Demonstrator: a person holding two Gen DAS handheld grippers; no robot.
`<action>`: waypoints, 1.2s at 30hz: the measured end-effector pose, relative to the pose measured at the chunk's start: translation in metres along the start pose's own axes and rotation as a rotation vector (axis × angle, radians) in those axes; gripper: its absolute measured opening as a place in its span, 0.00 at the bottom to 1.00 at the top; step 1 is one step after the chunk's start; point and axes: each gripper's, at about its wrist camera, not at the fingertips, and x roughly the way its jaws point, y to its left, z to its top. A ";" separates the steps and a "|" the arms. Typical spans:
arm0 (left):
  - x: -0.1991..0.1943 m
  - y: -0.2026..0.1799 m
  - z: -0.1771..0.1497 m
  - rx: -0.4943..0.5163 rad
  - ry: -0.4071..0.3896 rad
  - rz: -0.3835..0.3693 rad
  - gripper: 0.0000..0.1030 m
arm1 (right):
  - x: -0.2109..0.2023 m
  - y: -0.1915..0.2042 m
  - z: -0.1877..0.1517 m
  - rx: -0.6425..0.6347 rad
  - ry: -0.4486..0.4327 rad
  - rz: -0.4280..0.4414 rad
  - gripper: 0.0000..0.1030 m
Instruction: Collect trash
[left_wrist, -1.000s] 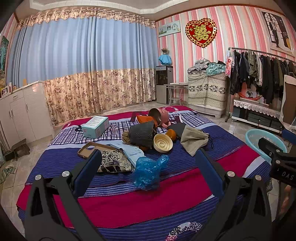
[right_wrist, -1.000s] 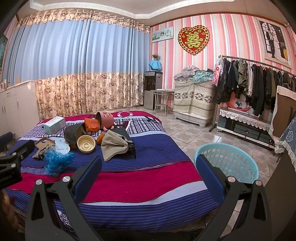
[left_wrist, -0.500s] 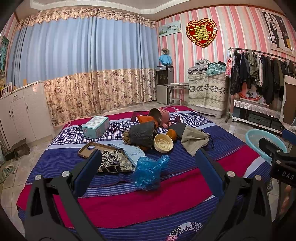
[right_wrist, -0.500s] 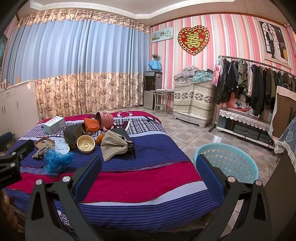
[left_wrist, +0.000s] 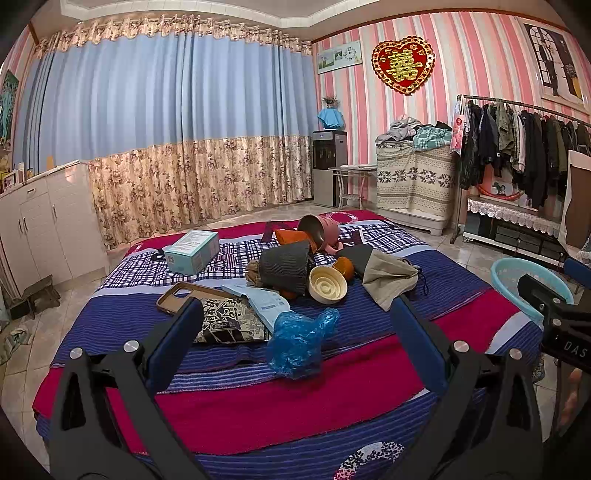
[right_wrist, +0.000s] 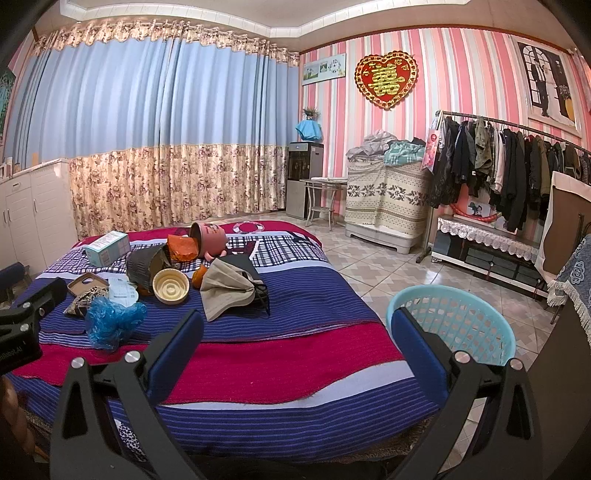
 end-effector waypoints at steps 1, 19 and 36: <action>0.000 0.000 0.000 0.000 0.001 0.000 0.95 | 0.000 0.002 0.000 -0.001 -0.001 0.000 0.96; 0.011 0.008 -0.010 0.010 0.019 0.019 0.95 | -0.003 -0.016 0.002 0.010 0.009 -0.012 0.96; 0.045 0.016 -0.028 0.015 0.118 0.020 0.95 | 0.016 -0.020 0.001 0.063 0.070 -0.047 0.96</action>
